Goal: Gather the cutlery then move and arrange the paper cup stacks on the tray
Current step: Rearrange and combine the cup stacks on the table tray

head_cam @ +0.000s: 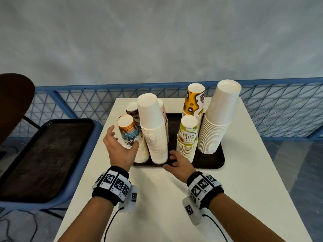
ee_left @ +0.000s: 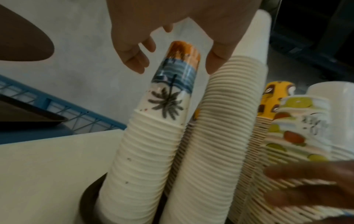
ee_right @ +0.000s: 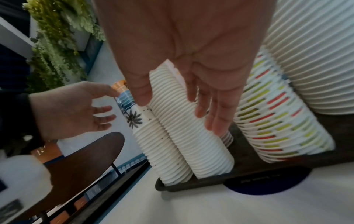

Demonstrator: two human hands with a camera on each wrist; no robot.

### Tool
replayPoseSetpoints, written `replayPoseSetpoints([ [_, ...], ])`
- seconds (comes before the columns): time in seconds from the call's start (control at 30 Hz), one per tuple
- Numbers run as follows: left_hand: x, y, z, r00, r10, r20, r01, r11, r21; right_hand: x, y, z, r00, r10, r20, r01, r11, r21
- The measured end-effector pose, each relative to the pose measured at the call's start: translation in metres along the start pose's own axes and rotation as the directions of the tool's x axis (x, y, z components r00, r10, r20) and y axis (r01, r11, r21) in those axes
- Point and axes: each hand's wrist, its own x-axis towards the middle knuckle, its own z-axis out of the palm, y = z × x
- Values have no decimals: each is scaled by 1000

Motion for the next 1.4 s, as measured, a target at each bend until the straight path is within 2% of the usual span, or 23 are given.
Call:
replayPoseSetpoints([
  [0.13,17,-22,2,980,-73,183,73,997,4,15,-16,20,994,-40,-105,44,998,36],
  [0.27,37,-42,7,926,-21,376,63,993,-98,40,-28,41,963,-48,-267,61,997,42],
  [0.33,43,-50,10,902,-15,432,73,990,-117,51,-32,47,941,-35,-337,62,996,68],
  [0.5,50,-60,12,874,-61,483,123,988,-98,68,-32,56,890,33,-455,63,979,194],
  [0.6,50,-63,13,861,-95,499,164,982,-97,69,-33,56,872,37,-488,57,983,176],
  [0.8,47,-58,24,845,-87,528,167,980,-106,66,-32,50,829,6,-559,113,977,179],
  [0.87,44,-55,25,841,-83,534,164,981,-104,64,-31,47,836,11,-549,98,981,169],
  [1.0,47,-55,18,791,-92,605,190,977,-100,66,-25,47,857,25,-514,67,985,158],
  [1.17,59,-67,8,857,-221,466,262,965,-25,64,-11,47,908,88,-409,-60,995,81],
  [1.3,78,-68,7,874,-231,427,275,960,-43,56,4,53,928,189,-322,-188,982,36],
  [1.4,96,-68,11,872,-242,425,285,958,-39,45,4,59,950,264,-166,-282,955,-91],
])
